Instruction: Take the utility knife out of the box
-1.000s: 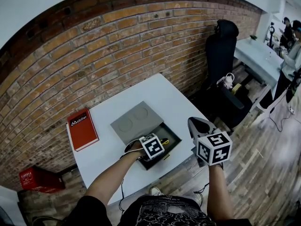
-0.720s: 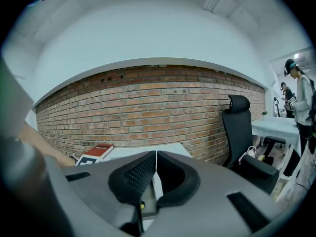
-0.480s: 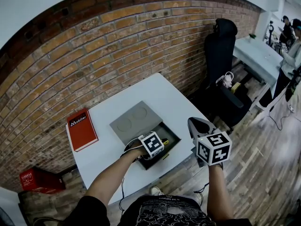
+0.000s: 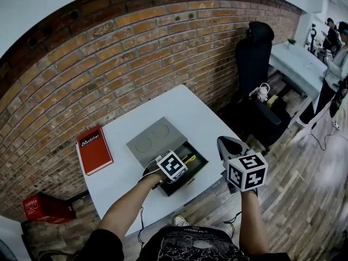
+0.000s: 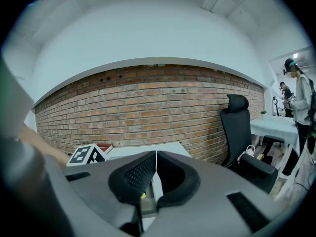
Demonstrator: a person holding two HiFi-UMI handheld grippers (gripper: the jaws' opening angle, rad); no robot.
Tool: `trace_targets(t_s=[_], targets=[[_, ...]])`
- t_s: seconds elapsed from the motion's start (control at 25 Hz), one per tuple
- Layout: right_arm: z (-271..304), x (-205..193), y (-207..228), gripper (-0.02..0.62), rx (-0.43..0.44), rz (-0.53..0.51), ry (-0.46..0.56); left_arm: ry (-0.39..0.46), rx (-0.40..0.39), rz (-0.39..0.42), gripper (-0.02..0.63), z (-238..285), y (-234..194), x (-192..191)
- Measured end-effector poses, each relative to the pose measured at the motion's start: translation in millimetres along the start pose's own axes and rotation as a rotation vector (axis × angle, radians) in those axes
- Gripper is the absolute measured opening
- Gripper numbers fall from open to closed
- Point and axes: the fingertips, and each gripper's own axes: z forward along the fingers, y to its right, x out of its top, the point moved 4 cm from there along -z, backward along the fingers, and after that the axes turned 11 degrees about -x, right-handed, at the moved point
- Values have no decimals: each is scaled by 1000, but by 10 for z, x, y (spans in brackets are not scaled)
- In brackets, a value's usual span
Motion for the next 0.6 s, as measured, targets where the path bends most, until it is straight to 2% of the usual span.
trace_targets(t_s=[0.2, 0.6], targets=[[-36, 41, 36, 20, 12, -5, 0, 107, 45, -37, 129, -197, -12, 159], [-166, 129, 161, 20, 48, -29, 7, 291, 190, -76, 129, -635, 5, 473]])
